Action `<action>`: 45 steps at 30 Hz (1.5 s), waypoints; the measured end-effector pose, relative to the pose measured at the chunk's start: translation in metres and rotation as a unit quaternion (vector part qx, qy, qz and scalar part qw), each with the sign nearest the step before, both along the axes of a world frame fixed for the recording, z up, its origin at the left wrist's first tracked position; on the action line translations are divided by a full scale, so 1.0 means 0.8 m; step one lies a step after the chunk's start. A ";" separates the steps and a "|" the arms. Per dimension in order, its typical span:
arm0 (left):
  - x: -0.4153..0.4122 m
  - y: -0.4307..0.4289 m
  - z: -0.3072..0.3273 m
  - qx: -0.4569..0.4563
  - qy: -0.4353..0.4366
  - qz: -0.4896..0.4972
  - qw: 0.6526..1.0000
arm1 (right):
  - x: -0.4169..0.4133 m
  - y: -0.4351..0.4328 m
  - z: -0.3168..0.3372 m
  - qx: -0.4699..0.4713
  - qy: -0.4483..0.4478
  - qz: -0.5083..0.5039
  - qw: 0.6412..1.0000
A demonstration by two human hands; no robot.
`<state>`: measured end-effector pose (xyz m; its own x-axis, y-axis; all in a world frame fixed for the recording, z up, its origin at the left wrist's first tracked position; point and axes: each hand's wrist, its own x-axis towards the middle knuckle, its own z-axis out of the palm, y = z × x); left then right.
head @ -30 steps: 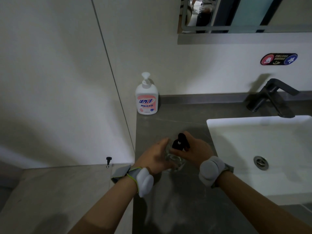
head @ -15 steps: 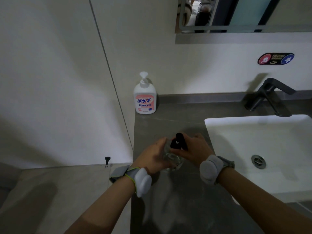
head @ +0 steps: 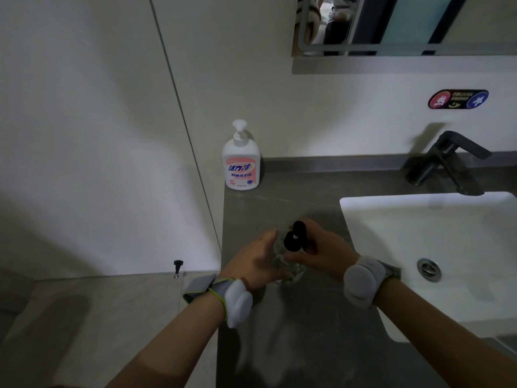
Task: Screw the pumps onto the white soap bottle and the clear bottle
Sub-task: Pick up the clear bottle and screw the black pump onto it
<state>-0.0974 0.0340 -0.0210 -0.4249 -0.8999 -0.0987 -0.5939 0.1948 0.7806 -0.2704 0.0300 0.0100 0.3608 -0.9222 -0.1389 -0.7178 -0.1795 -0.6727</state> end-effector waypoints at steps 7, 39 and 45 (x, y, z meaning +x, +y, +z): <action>-0.001 -0.002 -0.005 0.008 -0.014 -0.005 1.000 | -0.016 0.009 0.023 -0.030 -0.045 0.046 0.997; 0.001 -0.013 -0.006 0.018 0.000 -0.003 1.000 | -0.004 0.006 -0.020 -0.068 -0.013 -0.014 0.997; 0.003 -0.026 -0.015 0.040 0.019 0.021 0.999 | 0.009 -0.014 -0.039 -0.039 -0.054 -0.044 0.997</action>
<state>-0.0952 0.0136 -0.0328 -0.3911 -0.9069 -0.1565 -0.5701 0.1052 0.8148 -0.2634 0.0189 -0.0209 0.2872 -0.9574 -0.0314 -0.6576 -0.1732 -0.7332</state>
